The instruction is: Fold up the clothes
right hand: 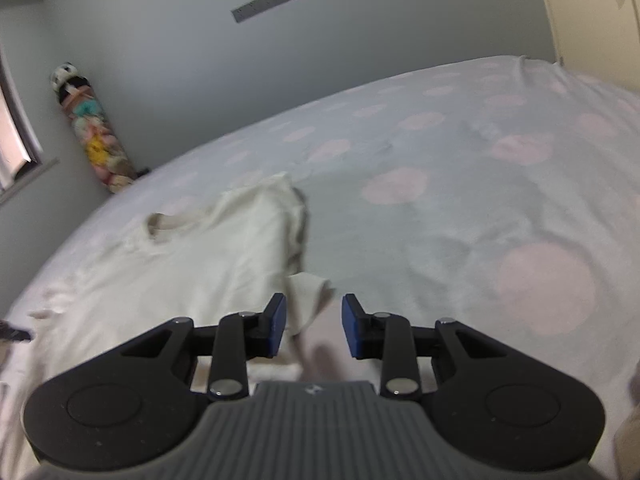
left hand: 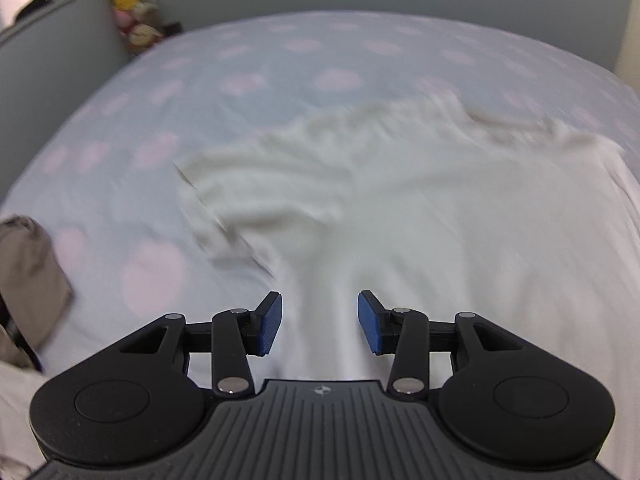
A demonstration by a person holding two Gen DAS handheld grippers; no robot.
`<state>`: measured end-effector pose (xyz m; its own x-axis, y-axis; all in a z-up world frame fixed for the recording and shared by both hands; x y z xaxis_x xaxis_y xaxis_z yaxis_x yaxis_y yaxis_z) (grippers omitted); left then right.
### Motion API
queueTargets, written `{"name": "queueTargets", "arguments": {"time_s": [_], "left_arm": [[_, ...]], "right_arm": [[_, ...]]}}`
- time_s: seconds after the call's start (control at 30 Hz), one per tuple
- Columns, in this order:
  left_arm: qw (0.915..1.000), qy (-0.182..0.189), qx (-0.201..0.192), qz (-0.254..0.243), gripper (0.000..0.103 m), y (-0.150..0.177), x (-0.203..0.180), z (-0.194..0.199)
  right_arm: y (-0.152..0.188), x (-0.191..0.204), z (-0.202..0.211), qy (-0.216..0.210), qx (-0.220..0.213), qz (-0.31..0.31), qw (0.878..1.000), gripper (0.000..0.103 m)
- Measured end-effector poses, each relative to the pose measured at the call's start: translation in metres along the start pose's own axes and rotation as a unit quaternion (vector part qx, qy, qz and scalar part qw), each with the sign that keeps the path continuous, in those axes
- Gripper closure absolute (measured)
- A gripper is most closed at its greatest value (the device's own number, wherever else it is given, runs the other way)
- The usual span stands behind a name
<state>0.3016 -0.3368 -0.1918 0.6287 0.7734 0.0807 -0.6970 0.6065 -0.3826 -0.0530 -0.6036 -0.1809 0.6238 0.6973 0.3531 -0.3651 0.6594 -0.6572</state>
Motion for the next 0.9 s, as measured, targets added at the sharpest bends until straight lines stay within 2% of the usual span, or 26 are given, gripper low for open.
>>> {"name": "queueTargets", "arguments": {"time_s": [0.07,0.27,0.3,0.33,0.37,0.4,0.43,0.53,0.67,0.83,0.9], "left_arm": [[0.9998,0.004,0.011,-0.014,0.063,0.009,-0.008,-0.004],[0.9992,0.016,0.036,-0.006,0.063,0.023,-0.010,-0.022],[0.9992,0.018,0.035,-0.002,0.062,0.023,-0.011,-0.023],[0.9993,0.019,0.033,0.002,0.061,0.023,-0.011,-0.024],[0.9993,0.019,0.032,0.002,0.060,0.023,-0.011,-0.025],[0.9993,0.020,0.032,0.001,0.060,0.022,-0.011,-0.026],[0.9993,0.020,0.031,0.001,0.060,0.022,-0.011,-0.026],[0.9992,0.030,0.025,0.002,0.060,0.024,-0.009,-0.026],[0.9987,0.046,0.016,0.011,0.060,0.026,-0.005,-0.027],[0.9986,0.050,0.009,0.012,0.060,0.027,-0.006,-0.028],[0.9986,0.051,0.010,0.012,0.060,0.026,-0.005,-0.029]], "right_arm": [[-0.005,-0.004,-0.010,-0.003,0.010,-0.006,1.000,0.069],[-0.016,-0.011,-0.036,-0.027,0.030,-0.019,0.999,0.071],[-0.017,-0.010,-0.038,-0.034,0.031,-0.024,0.999,0.074],[-0.017,-0.006,-0.040,-0.035,0.037,-0.020,0.998,0.088],[-0.018,-0.002,-0.043,-0.036,0.044,-0.017,0.998,0.095],[-0.019,0.002,-0.045,-0.037,0.050,-0.013,0.998,0.100],[-0.019,0.005,-0.047,-0.037,0.056,-0.010,0.998,0.101],[-0.034,0.004,-0.037,-0.001,0.045,0.011,0.999,0.101],[-0.072,-0.018,-0.025,0.053,0.045,0.024,0.997,0.101],[-0.122,-0.067,-0.029,0.171,0.042,0.040,0.983,0.101],[-0.129,-0.085,-0.042,0.190,0.058,0.030,0.980,0.103]]}}
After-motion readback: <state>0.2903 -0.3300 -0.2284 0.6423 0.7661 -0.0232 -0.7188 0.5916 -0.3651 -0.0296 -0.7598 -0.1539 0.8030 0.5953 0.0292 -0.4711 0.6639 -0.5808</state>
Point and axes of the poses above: each gripper's, at about its wrist camera, not at the fingertips, and z roughly against the way its jaws point, x to its left, y to its underside, the point moved 6 cm from there along -z, roughly the way its jaws point, and after that the axes turned 11 degrees about x, right-handed, at the moved point
